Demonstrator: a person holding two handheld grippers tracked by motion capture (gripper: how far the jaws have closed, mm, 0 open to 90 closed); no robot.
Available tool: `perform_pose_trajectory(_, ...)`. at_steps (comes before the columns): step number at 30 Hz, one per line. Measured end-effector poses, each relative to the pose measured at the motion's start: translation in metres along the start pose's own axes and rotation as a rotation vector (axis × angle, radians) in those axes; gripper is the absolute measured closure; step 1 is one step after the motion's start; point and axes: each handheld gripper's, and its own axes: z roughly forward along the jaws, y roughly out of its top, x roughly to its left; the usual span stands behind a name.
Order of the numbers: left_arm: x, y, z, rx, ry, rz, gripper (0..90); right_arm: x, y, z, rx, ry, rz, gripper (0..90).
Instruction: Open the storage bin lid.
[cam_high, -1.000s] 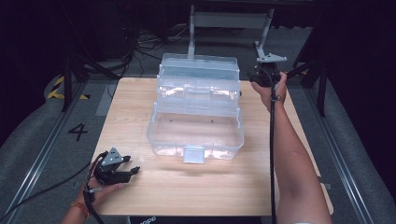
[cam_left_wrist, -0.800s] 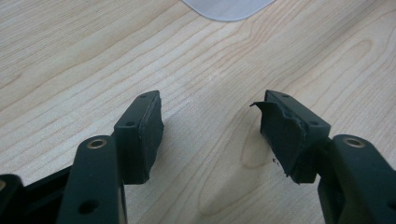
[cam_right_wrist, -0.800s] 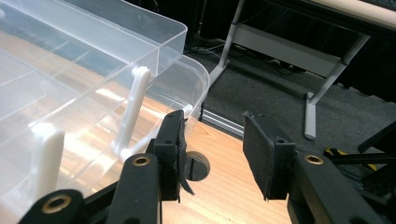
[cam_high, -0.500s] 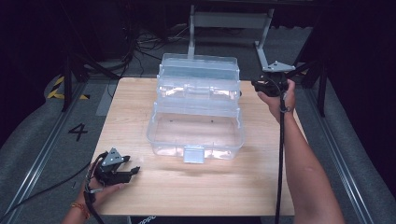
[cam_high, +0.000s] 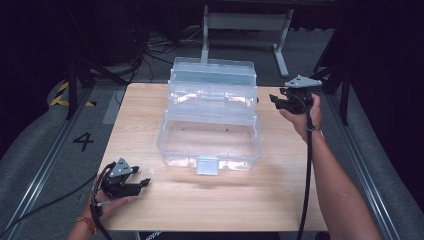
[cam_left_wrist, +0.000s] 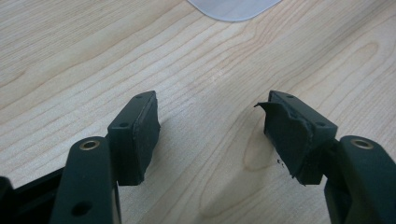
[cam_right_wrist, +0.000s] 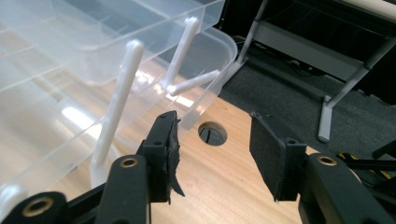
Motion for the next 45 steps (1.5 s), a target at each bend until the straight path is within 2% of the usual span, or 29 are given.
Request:
perform_pose_trajectory(3, 0.0, 0.0, 0.0, 0.0, 0.002, 0.001, 36.0, 0.001, -0.004, -0.004, 0.014, 0.015, 0.004, 49.5)
perform_pose_trajectory(7, 0.0, 0.0, 0.0, 0.001, 0.0, -0.003, 35.9, 0.005, -0.01, -0.009, 0.011, 0.013, -0.029, 47.9)
perform_pose_trajectory(9, 0.0, 0.0, 0.0, 0.001, 0.002, -0.006, 35.9, 0.006, -0.013, -0.011, 0.024, 0.03, -0.02, 45.9)
perform_pose_trajectory(13, 0.0, 0.0, 0.0, 0.001, 0.003, -0.006, 35.9, 0.009, -0.019, -0.017, 0.019, 0.022, -0.057, 46.0)
perform_pose_trajectory(16, 0.0, 0.0, 0.0, 0.001, 0.002, -0.008, 35.9, 0.012, -0.023, -0.023, 0.033, 0.049, -0.06, 43.4)
perform_pose_trajectory(19, -0.001, 0.0, 0.001, -0.005, 0.001, -0.012, 35.3, 0.014, -0.029, -0.028, 0.033, 0.059, -0.095, 42.5)
perform_pose_trajectory(21, 0.0, 0.001, 0.001, -0.005, 0.004, -0.003, 34.2, 0.016, -0.033, -0.03, 0.064, 0.078, -0.097, 39.6)
perform_pose_trajectory(23, 0.0, 0.001, 0.001, -0.005, 0.004, -0.002, 34.0, 0.017, -0.038, -0.033, 0.048, 0.074, -0.106, 39.8)
perform_pose_trajectory(25, 0.0, 0.001, 0.001, -0.003, 0.006, -0.004, 33.8, 0.018, -0.043, -0.036, 0.054, 0.076, -0.119, 38.8)
perform_pose_trajectory(27, -0.001, 0.001, 0.001, -0.002, 0.007, -0.006, 32.7, 0.018, -0.045, -0.036, 0.065, 0.088, -0.112, 38.1)
perform_pose_trajectory(34, -0.001, 0.001, 0.002, 0.002, 0.014, -0.017, 30.7, 0.024, -0.064, -0.047, 0.055, 0.097, -0.129, 37.4)
perform_pose_trajectory(35, -0.001, 0.001, 0.001, 0.002, 0.017, -0.016, 30.4, 0.026, -0.071, -0.051, 0.054, 0.103, -0.132, 36.8)
perform_pose_trajectory(45, -0.001, 0.001, 0.001, 0.002, 0.019, -0.016, 30.2, 0.037, -0.099, -0.06, 0.058, 0.114, -0.158, 34.1)
